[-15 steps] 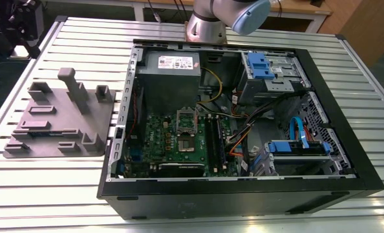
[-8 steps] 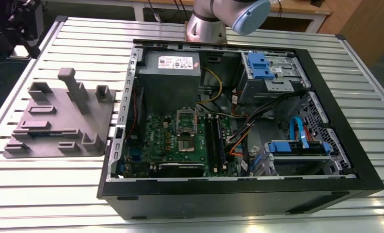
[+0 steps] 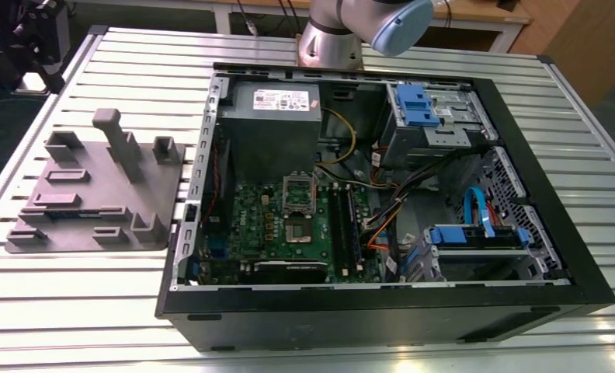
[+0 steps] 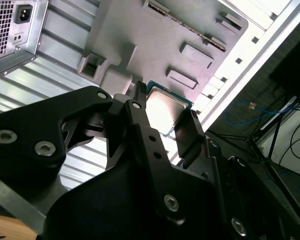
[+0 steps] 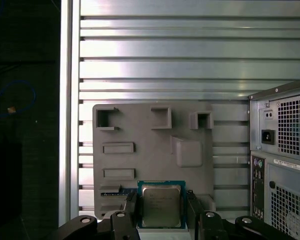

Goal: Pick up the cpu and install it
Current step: 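Pick up the cpu and move it towards the insertion slot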

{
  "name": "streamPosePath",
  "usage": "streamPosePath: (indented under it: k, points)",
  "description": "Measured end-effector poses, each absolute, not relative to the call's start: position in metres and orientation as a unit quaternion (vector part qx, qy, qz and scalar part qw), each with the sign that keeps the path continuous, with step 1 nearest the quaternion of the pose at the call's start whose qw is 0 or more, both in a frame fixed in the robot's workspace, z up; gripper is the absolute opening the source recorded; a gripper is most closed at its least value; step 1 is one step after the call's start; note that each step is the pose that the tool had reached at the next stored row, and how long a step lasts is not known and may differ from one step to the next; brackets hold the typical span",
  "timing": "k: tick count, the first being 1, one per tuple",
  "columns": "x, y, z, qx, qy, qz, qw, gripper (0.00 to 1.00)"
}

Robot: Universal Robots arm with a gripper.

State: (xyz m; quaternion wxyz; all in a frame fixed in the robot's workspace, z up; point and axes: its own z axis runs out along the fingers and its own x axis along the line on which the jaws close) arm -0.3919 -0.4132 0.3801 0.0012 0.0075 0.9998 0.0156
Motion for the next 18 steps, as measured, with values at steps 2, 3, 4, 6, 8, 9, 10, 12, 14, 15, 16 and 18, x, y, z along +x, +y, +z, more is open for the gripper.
streamPosePath:
  k: [2, 3, 4, 6, 8, 9, 10, 12, 14, 15, 16, 18]
  points:
    - [-0.389, -0.413, 0.38, 0.008, 1.0, 0.016, 0.001, 0.47]
    - [-0.388, -0.413, 0.38, 0.008, 1.0, 0.016, 0.001, 0.47]
    - [-0.386, -0.413, 0.38, 0.009, 1.0, 0.016, 0.001, 0.47]
    - [-0.385, -0.413, 0.38, 0.011, 1.0, 0.016, 0.001, 0.47]
    - [-0.385, -0.413, 0.38, 0.017, 1.0, 0.015, 0.001, 0.47]
    - [-0.385, -0.413, 0.381, 0.02, 1.0, 0.015, 0.001, 0.47]
    - [-0.384, -0.413, 0.381, 0.021, 1.0, 0.016, 0.001, 0.47]
    - [-0.381, -0.413, 0.381, 0.022, 1.0, 0.015, 0.001, 0.47]
    - [-0.377, -0.413, 0.381, 0.023, 1.0, 0.016, 0.001, 0.47]
    - [-0.375, -0.413, 0.381, 0.023, 1.0, 0.016, 0.001, 0.47]
    - [-0.373, -0.413, 0.381, 0.024, 1.0, 0.015, 0.001, 0.47]
    - [-0.371, -0.413, 0.381, 0.025, 1.0, 0.016, 0.001, 0.47]
